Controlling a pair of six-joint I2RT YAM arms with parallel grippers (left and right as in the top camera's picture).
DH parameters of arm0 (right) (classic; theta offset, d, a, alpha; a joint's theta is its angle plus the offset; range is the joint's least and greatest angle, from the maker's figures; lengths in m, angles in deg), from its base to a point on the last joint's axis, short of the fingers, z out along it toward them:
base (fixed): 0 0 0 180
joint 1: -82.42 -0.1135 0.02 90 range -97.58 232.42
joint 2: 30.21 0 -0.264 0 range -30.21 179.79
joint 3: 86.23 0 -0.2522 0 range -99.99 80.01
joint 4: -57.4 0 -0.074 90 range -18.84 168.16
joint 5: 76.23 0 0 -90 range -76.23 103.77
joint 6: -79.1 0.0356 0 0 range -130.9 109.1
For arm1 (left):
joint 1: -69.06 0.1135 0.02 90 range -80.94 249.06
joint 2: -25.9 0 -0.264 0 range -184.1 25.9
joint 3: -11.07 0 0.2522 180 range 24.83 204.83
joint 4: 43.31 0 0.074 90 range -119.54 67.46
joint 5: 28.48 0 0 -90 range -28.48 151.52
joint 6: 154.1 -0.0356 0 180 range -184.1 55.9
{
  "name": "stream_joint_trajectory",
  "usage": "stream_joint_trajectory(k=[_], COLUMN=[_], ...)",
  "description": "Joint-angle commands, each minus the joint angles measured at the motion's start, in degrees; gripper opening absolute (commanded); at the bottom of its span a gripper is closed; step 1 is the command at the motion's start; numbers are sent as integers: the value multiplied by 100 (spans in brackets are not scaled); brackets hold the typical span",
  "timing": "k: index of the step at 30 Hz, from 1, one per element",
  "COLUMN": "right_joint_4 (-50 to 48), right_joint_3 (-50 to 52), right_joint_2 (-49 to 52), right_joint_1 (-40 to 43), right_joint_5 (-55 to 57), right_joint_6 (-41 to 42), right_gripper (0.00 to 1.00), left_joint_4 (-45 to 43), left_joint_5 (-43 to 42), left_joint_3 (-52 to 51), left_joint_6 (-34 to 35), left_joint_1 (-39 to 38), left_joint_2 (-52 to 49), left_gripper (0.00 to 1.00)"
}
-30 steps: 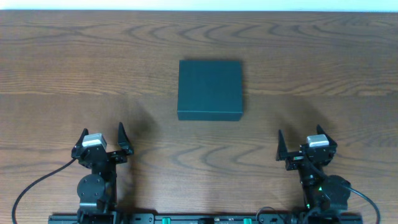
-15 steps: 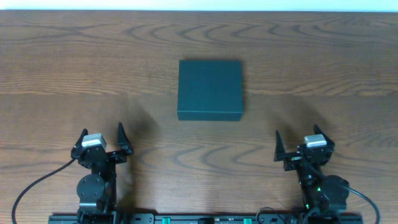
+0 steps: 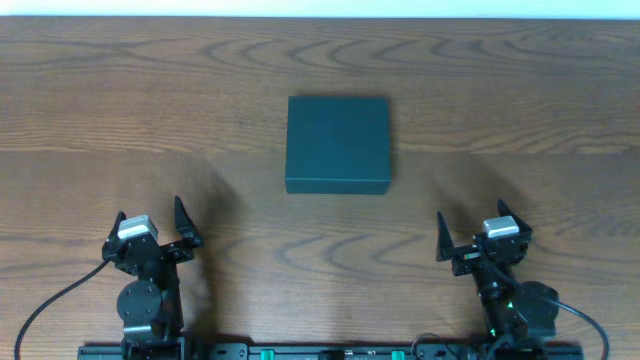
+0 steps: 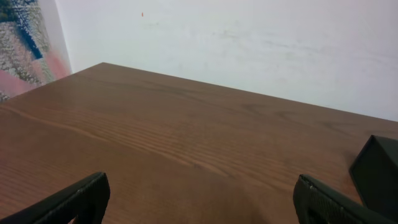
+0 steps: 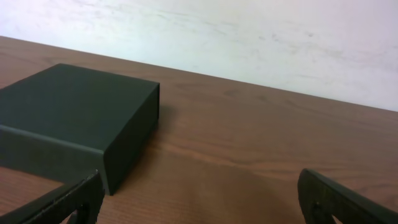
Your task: Pack container
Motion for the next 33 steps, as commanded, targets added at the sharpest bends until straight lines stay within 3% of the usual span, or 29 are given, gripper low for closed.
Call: stream_joint_trajectory(k=[1, 7, 13, 33], right_joint_4=[42, 42, 42, 42], right_joint_3=[83, 83, 83, 83], right_joint_2=[-44, -44, -44, -44], right_joint_1=[107, 446, 444, 442], right_joint_5=[42, 44, 42, 44], right_joint_6=[63, 61, 63, 63], right_gripper=[99, 99, 99, 99], left_joint_4=[227, 227, 227, 227], left_joint_5=[20, 20, 17, 20], left_joint_3=[-129, -129, -129, -129], left_joint_6=[-66, -63, -66, -63], left_joint_1=[-22, -26, -409, -382], left_joint_2=[50, 50, 50, 48], left_gripper=[95, 95, 95, 95])
